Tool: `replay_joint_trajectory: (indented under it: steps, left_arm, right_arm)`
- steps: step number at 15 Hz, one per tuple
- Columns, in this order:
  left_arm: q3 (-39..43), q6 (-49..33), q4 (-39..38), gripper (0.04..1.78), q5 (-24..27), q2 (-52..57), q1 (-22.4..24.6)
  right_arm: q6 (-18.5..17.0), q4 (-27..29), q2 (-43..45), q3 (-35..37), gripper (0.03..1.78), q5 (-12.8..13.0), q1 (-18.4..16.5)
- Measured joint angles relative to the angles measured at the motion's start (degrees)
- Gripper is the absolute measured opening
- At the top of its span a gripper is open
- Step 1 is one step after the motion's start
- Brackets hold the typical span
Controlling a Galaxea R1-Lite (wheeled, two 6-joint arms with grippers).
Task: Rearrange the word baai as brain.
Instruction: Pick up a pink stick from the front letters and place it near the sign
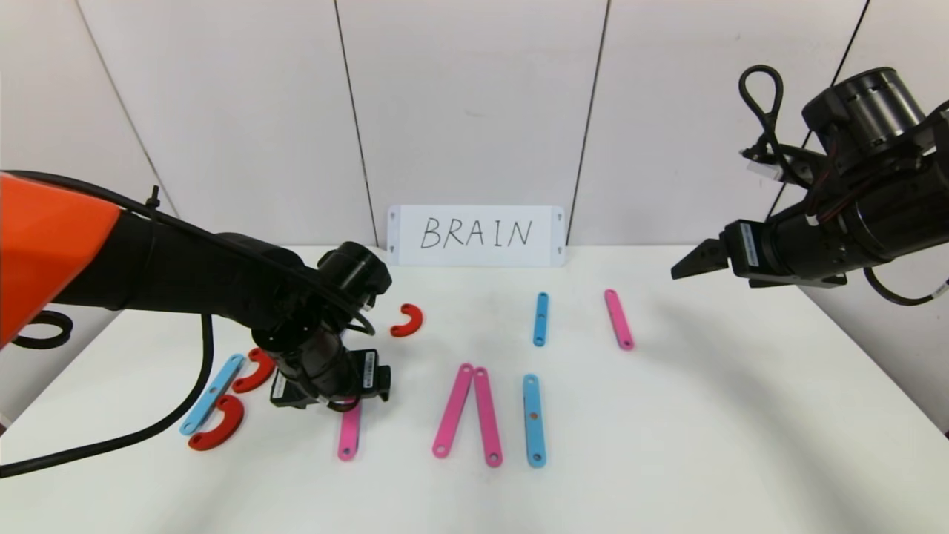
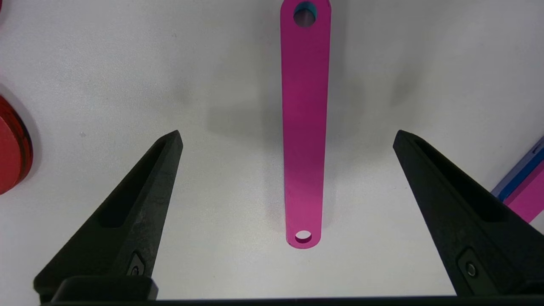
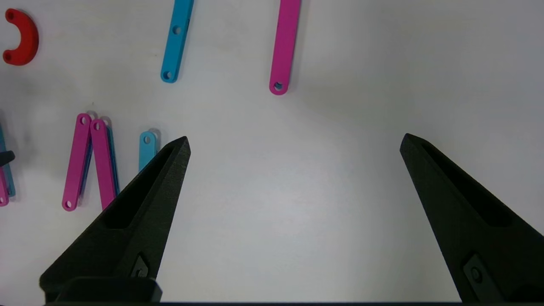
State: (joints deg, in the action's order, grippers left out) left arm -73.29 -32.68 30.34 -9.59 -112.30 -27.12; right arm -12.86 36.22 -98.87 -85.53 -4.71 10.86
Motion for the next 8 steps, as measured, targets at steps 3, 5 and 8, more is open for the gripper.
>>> replay_joint_trajectory:
  steps: [3, 5, 8]
  left_arm:
    - [-0.1, 0.0, 0.0, 1.74, 0.0, -0.5, 0.0]
    - [-0.1, 0.0, 0.0, 1.74, 0.0, -1.0, 0.0]
    - [-0.3, 0.0, 0.0, 1.74, 0.0, -1.4, 0.0]
  right_arm:
    - [0.0, 0.0, 0.1, 0.0, 1.73, 0.0, 0.0]
    - [0.0, 0.0, 0.1, 0.0, 1.73, 0.0, 0.0]
    - [0.0, 0.0, 0.1, 0.0, 1.73, 0.0, 0.0]
